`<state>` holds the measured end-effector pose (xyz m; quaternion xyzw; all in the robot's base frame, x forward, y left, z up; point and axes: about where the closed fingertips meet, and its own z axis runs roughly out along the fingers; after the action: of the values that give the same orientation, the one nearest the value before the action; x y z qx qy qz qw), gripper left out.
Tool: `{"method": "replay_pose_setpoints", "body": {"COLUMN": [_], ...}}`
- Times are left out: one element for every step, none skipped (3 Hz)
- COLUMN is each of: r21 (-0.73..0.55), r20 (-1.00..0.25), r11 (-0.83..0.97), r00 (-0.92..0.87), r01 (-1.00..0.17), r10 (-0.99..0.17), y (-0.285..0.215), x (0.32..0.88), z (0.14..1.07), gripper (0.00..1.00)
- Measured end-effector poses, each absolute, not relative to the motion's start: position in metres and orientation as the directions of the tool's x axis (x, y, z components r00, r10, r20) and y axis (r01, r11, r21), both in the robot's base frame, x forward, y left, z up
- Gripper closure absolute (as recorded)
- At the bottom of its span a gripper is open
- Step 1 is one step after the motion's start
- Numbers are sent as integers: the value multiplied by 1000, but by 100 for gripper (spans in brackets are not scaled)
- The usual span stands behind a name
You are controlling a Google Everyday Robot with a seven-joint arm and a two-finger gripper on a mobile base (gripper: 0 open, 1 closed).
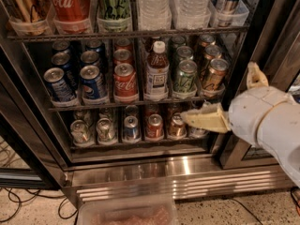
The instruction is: Pick water bottle from top shelf of fridge
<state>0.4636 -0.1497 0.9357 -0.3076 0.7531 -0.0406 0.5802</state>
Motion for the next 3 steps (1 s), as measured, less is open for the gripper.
{"method": "replay_pose_setpoints", "body": {"r21": [-408,-332,-309], "r20": [-884,-938,-950], "r11": [849,925,946], "r00": [-88,-38,-1], "r01": [-337,-185,-99], "r10": [-460,-344,-311], "y": [-159,-212,-252], "x": [482,510,515], "z": [965,1007,1031], "gripper": [0,18,41]}}
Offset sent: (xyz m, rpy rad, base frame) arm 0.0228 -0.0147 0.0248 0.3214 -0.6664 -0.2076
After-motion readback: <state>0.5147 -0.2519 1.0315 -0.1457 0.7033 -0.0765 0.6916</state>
